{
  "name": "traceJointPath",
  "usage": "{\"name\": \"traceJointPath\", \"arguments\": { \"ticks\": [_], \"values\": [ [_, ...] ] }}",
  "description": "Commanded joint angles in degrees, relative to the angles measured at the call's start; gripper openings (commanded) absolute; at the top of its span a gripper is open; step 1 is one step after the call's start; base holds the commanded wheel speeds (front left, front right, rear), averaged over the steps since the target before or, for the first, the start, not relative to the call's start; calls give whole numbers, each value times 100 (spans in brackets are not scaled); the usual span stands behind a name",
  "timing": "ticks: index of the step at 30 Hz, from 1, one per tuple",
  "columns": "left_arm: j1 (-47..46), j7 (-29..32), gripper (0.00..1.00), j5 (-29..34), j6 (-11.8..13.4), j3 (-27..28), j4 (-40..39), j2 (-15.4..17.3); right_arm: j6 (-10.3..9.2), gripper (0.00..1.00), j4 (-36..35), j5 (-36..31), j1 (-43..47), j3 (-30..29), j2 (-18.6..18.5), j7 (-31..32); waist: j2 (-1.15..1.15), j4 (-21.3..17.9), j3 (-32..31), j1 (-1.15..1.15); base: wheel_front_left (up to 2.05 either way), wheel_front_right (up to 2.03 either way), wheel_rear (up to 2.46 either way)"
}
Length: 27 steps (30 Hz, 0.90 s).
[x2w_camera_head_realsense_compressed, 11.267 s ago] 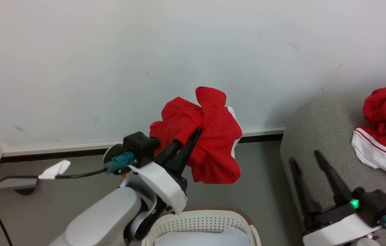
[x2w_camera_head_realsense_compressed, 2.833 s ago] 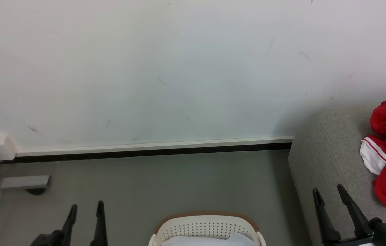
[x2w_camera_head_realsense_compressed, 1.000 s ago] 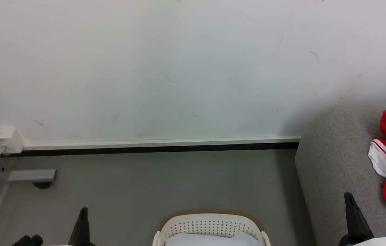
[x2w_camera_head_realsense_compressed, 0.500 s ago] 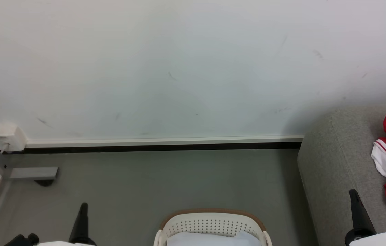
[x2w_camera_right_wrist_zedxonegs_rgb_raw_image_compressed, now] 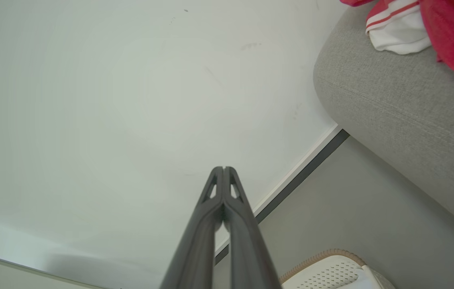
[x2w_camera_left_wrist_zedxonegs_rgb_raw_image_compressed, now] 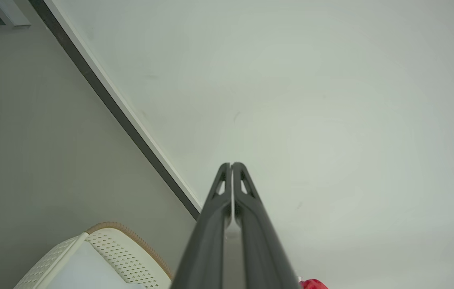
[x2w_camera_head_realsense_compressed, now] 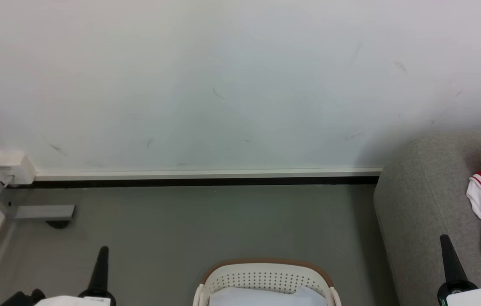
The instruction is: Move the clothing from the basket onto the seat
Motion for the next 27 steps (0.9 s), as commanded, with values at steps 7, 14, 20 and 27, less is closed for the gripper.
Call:
{"name": "traceJointPath", "arguments": {
  "ticks": [7,14,20,27],
  "values": [
    [-144,131,0,-467,-62,52,-69,23,-8,0,-49,431,-153,-121,26,117,0,28,14,0,0,0,0],
    [-183,219,0,-832,-94,77,-74,21,-9,0,-46,751,-176,-197,53,227,0,55,28,0,0,0,0],
    [-204,311,0,-1128,-118,101,-80,19,-9,0,-43,1017,-195,-265,73,304,0,78,40,0,0,0,0],
    [-234,395,0,-1459,-145,124,-85,17,-10,0,-39,1309,-220,-338,97,398,0,105,53,0,0,0,0]
  ]
}}
